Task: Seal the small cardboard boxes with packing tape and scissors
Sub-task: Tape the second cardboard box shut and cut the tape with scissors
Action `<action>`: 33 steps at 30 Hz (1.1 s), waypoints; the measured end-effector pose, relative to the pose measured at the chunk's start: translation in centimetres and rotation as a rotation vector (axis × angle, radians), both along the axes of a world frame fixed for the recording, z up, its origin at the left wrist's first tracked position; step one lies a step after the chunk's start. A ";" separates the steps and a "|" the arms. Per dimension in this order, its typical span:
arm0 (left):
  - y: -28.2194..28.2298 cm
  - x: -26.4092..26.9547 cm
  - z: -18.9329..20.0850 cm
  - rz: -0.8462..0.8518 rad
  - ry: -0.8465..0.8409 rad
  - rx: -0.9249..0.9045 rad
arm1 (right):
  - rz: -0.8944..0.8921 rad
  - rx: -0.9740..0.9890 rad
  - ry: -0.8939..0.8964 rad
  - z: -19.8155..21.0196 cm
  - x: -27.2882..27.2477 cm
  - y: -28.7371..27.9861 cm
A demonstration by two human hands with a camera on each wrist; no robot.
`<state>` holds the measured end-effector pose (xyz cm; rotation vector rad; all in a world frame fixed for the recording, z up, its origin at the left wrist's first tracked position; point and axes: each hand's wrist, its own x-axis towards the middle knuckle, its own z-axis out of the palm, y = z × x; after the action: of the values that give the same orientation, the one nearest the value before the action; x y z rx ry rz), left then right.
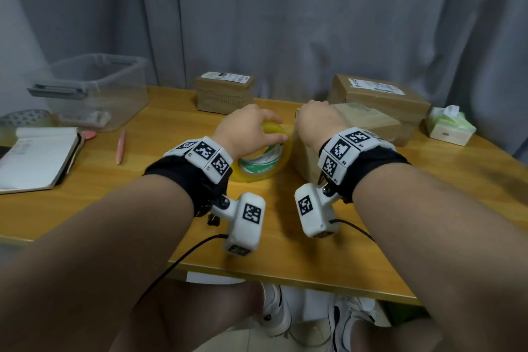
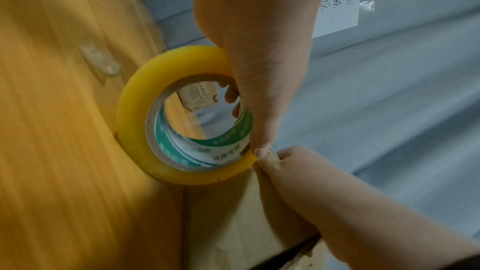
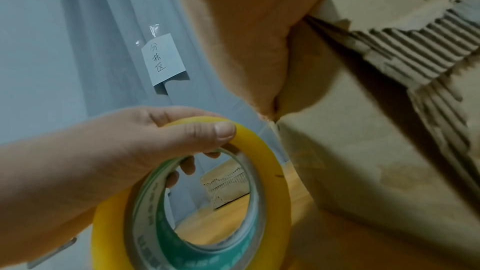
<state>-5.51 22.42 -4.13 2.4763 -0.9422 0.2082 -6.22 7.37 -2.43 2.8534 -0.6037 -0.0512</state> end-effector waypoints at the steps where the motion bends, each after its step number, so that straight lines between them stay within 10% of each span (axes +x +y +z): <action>1: -0.2 0.0 0.0 -0.006 0.000 -0.009 | 0.005 -0.008 0.024 -0.1 0.1 -0.2; 10: -2.4 0.1 -0.1 0.013 -0.031 -0.016 | 0.258 0.410 -0.185 0.6 -1.8 -3.9; 14: -4.1 -0.3 -0.4 0.030 -0.058 0.000 | 0.427 0.736 -0.648 1.1 -3.4 -4.4; 18: -4.5 -0.4 -0.8 0.058 -0.105 0.034 | 0.282 0.647 -0.906 0.7 -6.6 -6.0; 26: -4.5 -1.5 -0.3 0.115 -0.099 0.061 | -0.214 0.733 -0.597 -2.4 -12.0 -9.3; 33: -4.8 -1.6 -0.3 0.108 -0.101 0.084 | -0.265 0.469 -0.117 -5.2 -11.7 -7.7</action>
<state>-7.11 17.67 -4.39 2.6181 -0.8747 0.3394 -17.96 -0.32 -7.67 3.2128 -1.1246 -0.0783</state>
